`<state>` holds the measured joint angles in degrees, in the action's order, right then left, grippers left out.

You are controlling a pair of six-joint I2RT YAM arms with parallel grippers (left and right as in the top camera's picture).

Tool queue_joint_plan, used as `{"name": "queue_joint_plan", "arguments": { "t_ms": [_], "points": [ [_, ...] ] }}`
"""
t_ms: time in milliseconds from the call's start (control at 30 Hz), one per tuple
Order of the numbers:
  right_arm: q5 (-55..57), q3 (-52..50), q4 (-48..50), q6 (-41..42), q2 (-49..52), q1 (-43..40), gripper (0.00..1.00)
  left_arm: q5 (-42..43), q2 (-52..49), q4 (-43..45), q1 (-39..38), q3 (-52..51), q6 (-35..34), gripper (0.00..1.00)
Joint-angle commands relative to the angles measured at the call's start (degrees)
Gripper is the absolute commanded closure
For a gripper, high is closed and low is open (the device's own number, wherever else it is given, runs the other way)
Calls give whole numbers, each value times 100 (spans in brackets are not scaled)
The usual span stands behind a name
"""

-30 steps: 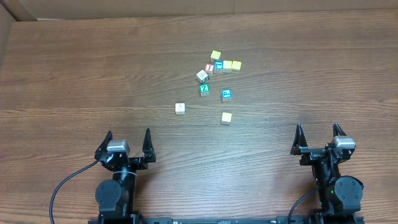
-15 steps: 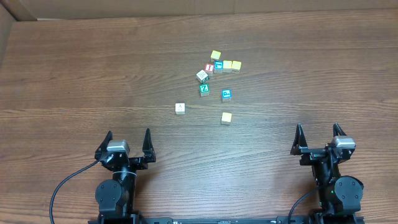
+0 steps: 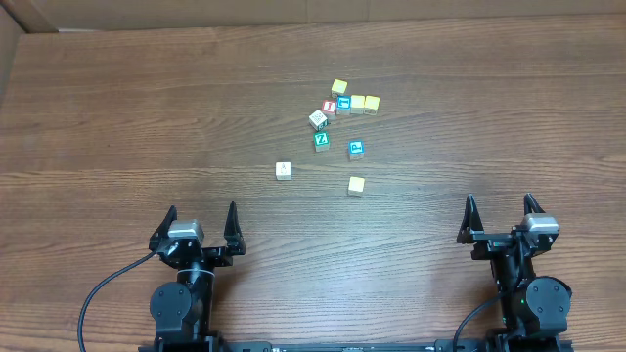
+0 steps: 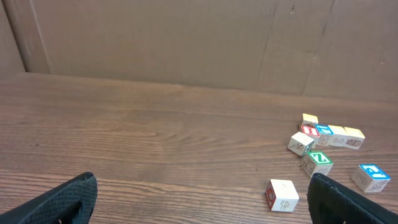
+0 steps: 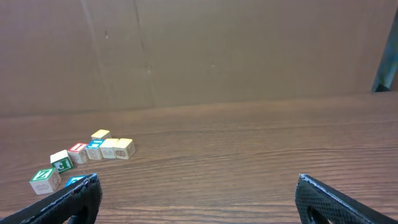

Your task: Flip 5 blocks

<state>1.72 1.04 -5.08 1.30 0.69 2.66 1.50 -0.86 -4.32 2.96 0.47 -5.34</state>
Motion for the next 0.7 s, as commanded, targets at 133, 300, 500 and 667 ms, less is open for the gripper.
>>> {"name": "queue_joint_plan", "arguments": {
  "t_ms": [133,300,500,667],
  "points": [
    [-9,-59,44,4,-52,-11,0,87,61,0,-42,-20,92,0],
    [-9,-59,44,4,-52,-11,0,90,61,0,-42,-20,92,0],
    [-9,-59,44,4,-52,-11,0,87,59,0,-42,-20,92,0],
    [-9,-59,44,4,-52,-11,0,87,59,0,-42,-20,92,0]
  ]
}}
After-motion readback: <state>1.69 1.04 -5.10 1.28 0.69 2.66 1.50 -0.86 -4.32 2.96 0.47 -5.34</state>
